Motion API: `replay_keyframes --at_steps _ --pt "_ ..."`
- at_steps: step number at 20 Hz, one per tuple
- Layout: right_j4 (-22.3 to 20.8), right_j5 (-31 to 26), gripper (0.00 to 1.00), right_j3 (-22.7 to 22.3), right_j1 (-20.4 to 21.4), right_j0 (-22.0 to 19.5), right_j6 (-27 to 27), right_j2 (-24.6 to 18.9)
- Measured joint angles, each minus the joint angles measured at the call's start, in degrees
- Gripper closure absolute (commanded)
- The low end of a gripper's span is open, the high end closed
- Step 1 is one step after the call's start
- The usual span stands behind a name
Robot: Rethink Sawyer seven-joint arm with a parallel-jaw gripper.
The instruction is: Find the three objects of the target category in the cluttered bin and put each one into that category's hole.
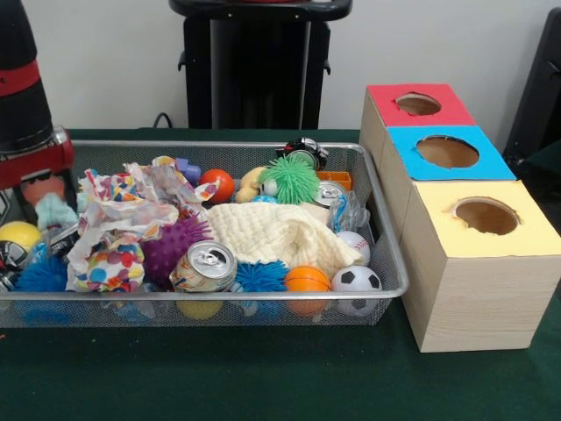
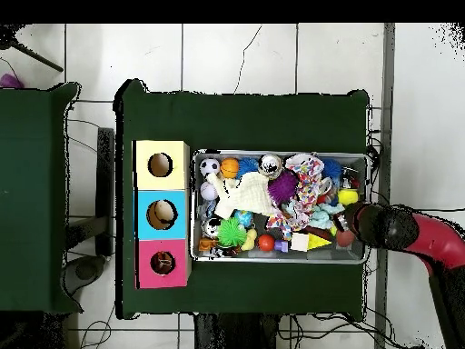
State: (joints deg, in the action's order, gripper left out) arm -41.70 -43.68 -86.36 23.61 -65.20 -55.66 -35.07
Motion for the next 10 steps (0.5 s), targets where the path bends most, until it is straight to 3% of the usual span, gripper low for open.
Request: replay_keyframes --at_steps 10 --pt "-0.24 -2.05 0.0 2.12 -2.31 0.37 0.0 -0.49"
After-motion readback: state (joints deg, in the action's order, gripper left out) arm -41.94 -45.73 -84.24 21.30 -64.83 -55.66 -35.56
